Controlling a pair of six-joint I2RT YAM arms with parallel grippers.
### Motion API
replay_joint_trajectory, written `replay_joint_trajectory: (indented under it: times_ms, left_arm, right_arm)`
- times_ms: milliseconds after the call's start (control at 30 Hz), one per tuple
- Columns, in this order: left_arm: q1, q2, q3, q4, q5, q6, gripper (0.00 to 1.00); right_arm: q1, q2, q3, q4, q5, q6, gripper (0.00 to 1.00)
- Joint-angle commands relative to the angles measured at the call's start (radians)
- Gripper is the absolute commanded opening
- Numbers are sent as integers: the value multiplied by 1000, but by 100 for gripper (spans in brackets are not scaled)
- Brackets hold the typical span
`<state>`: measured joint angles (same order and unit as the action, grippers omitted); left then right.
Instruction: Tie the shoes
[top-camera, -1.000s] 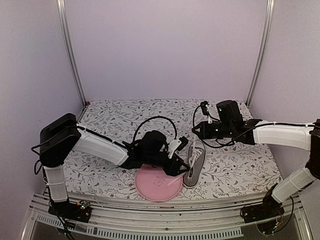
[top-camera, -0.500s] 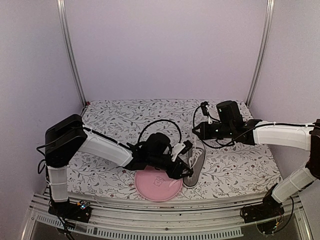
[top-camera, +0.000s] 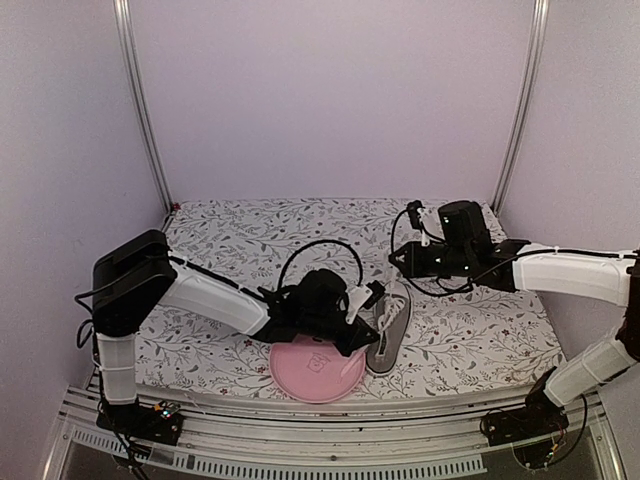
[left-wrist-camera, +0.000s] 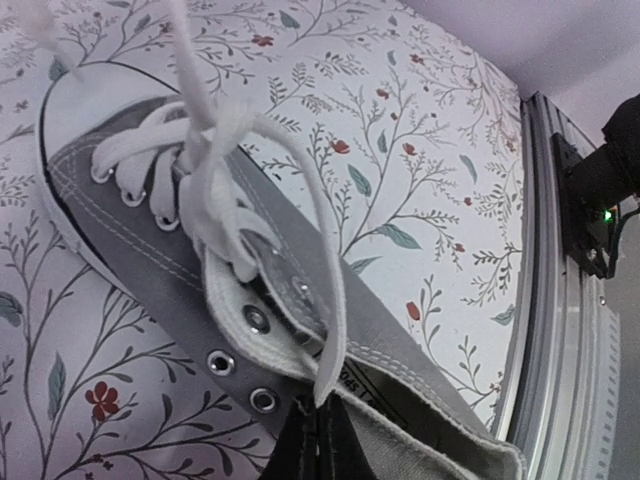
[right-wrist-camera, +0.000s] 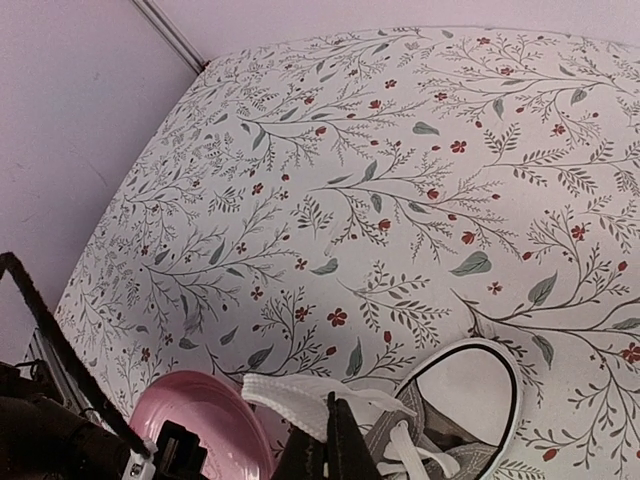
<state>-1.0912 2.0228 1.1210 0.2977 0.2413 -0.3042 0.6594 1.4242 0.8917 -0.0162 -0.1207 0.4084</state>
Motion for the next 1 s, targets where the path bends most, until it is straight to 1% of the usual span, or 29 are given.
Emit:
replay_joint_trajectory:
  times_ms: [0, 100, 200, 267, 367, 533, 633, 733, 833, 967]
  left_arm:
    - [-14, -85, -33, -29, -136, -22, 0]
    - [-12, -141, -72, -23, -204, -39, 0]
    - [-8, -176, -95, -40, -234, -50, 0]
    - [-1, -191, -105, -67, -263, -56, 0]
    - [10, -219, -120, -119, -345, -59, 0]
    - [56, -282, -163, -170, -428, -79, 0]
    - [89, -313, -187, -170, -426, -86, 0]
    - [117, -328, -196, -170, -387, -82, 0]
    - [129, -333, -203, -161, -348, -58, 0]
    - [137, -320, -208, -164, -334, -32, 0]
  right_arm:
    - [-7, -82, -26, -24, 88, 34, 2]
    - [-7, -124, -41, -90, 172, 70, 2]
    - [-9, -164, -64, -144, 225, 99, 2]
    - [-9, -185, -77, -176, 246, 114, 2]
    - [-9, -208, -93, -224, 277, 140, 2]
    - [-9, -240, -109, -300, 322, 197, 2]
    - [-8, -250, -127, -321, 326, 219, 2]
    - [-8, -247, -144, -348, 328, 244, 2]
    - [-9, -245, -168, -380, 335, 273, 2]
    - [-9, -252, -206, -424, 356, 323, 2]
